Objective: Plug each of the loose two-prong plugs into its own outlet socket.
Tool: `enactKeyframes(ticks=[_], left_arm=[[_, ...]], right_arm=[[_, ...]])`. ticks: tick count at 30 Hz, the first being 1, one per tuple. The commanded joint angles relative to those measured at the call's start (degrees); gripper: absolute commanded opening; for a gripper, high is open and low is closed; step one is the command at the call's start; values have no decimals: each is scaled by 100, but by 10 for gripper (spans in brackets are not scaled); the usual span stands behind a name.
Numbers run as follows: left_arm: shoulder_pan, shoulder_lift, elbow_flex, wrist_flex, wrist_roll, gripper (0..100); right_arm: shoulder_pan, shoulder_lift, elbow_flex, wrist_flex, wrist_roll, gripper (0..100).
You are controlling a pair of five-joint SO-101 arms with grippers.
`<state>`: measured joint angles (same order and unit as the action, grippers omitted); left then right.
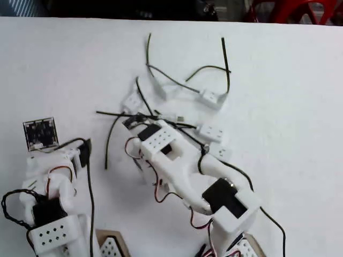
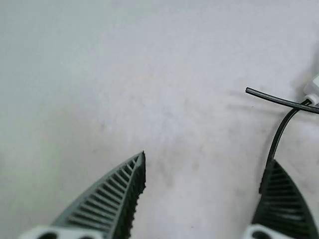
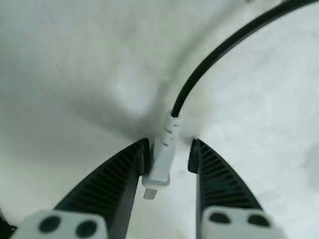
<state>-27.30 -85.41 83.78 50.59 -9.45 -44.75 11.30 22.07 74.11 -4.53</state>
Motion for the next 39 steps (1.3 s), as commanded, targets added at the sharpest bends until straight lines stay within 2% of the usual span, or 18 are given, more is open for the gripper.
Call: enactKeyframes(ticks=[1,12,20,23,32,36,39], left_arm=[[-13,-75,-35,-149,-44,357],[-13,-75,-35,-149,-44,357],[-13,-75,-35,-149,-44,357],[-13,-75,-35,-149,-44,357],[-4,-75,-35,-149,-44,357],[31,-75,-35,-149,-44,357],[338,-75,-26,-149,-44,358]], right_arm=[[-31,-127,-299,-13,-44,64],[-31,-259,-299,127,-53,118],[-31,-259,-299,127,0,20],[-57,-453,-299,207,0,18],[-57,-3020,193,576,-18,17],[-57,-4382,782,295,-9,17],[-57,-5323,1415,-215,0,17]])
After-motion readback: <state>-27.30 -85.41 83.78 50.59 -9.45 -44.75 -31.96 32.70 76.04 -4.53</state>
